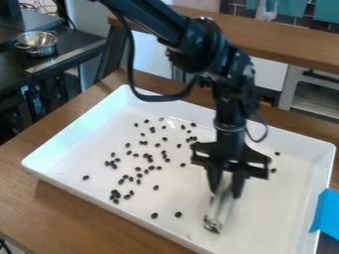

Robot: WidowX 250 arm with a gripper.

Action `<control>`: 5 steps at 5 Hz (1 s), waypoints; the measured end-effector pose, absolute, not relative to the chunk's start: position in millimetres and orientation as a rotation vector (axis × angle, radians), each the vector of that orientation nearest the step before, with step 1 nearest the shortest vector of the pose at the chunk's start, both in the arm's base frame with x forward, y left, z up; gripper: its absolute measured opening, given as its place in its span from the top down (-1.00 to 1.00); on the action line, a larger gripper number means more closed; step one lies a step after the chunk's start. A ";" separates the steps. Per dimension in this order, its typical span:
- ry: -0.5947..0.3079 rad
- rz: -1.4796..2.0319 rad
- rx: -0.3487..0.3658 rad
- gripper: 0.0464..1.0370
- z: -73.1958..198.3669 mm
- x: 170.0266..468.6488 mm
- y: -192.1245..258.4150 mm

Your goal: Sweep into pile

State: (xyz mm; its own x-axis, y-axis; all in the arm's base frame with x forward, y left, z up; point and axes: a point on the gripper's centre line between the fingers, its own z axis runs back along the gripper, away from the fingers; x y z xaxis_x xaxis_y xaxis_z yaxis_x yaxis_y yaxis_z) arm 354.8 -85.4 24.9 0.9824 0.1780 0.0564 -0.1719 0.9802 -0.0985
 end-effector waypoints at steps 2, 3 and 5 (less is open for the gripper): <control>-0.031 0.153 -0.084 0.34 23.7 346.2 -40.6; -0.036 0.137 -0.082 0.34 22.7 340.2 -14.1; -0.001 0.145 -0.076 0.34 28.4 325.2 59.2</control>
State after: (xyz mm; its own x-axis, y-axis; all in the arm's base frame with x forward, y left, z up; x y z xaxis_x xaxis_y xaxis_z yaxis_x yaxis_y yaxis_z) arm 325.2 59.2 28.4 0.9895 0.1441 -0.0048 -0.1441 0.9866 -0.0762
